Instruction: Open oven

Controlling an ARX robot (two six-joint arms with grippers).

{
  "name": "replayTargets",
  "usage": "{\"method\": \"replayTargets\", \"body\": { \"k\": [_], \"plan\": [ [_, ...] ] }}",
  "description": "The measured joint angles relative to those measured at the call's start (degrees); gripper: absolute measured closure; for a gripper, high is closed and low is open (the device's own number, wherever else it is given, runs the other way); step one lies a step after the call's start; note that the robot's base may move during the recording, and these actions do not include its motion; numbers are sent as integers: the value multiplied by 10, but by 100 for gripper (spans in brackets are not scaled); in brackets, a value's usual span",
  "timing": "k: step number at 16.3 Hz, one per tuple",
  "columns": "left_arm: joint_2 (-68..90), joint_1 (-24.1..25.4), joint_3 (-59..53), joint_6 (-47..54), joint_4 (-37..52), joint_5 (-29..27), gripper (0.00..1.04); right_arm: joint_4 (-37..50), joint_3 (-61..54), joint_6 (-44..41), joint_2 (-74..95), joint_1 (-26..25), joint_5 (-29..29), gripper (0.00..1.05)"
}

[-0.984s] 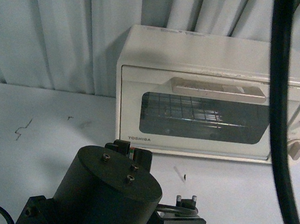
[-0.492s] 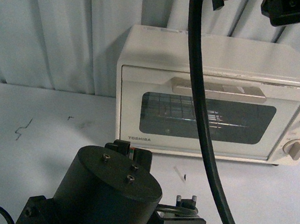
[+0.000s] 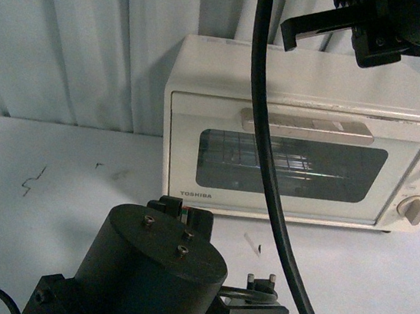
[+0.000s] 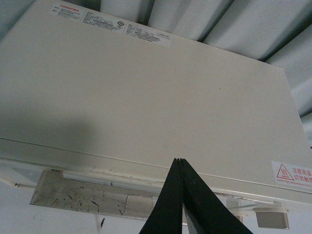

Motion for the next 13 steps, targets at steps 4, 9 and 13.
{"method": "replayTargets", "body": {
  "k": [4, 9, 13],
  "plan": [
    [0, 0, 0, 0, 0, -1, 7, 2, 17, 0, 33, 0, 5, 103],
    [0, 0, 0, 0, 0, -1, 7, 0, 26, 10, 78, 23, 17, 103],
    [0, 0, 0, 0, 0, -1, 7, 10, 25, 29, 97, 32, 25, 103]
  ]
}}
